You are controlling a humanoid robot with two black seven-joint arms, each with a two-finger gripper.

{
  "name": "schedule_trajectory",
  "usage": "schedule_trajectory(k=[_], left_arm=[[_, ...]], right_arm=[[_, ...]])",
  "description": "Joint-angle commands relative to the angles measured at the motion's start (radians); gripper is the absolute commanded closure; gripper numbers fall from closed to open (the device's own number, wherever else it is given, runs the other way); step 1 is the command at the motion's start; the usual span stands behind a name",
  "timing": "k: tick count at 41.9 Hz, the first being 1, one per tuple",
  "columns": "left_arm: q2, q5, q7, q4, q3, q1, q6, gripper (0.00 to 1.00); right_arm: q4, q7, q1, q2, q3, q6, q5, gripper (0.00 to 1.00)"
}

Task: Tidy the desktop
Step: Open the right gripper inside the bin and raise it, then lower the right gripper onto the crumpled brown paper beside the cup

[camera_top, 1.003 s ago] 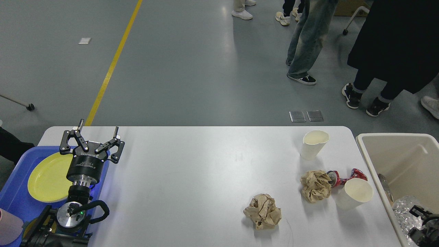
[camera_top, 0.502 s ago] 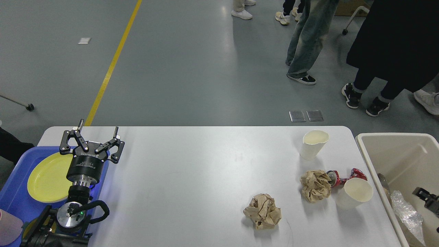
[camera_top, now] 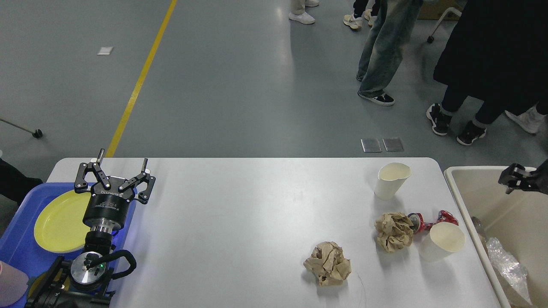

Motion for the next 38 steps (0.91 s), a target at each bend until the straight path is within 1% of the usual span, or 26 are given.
schedule_trajectory(k=[1,6,9,10,16,24,28,38], left_arm=[[0.0,0.0,0.0,0.0,0.0,0.0,0.0,0.04],[0.0,0.0,0.0,0.0,0.0,0.0,0.0,0.04],[0.0,0.0,0.0,0.0,0.0,0.0,0.0,0.04],[0.0,0.0,0.0,0.0,0.0,0.0,0.0,0.04],[0.0,0.0,0.0,0.0,0.0,0.0,0.0,0.04],[0.0,0.0,0.0,0.001,0.0,0.0,0.0,0.04],[0.0,0.0,0.0,0.0,0.0,0.0,0.0,0.04],[0.0,0.0,0.0,0.0,0.0,0.0,0.0,0.04]], right_arm=[[0.103,-0.003,0.228,0.147,-0.073,0.181,0.005,0.0],[0.136,-0.003,0.372,0.227,-0.05,0.378,0.017,0.0],[0.207,-0.003,0.464,0.268,-0.02,0.443,0.02,0.0],[0.254,-0.003,0.517,0.285,0.011,0.458,0.02,0.0],[0.403,-0.003,0.654,0.333,0.095,0.473,0.02,0.0],[0.567,-0.002,0.808,0.318,0.131,0.472,0.022,0.0],[0.604,0.0,0.837,0.31,0.138,0.472,0.022,0.0],[0.606,0.003,0.831,0.31,0.152,0.464,0.035,0.0]])
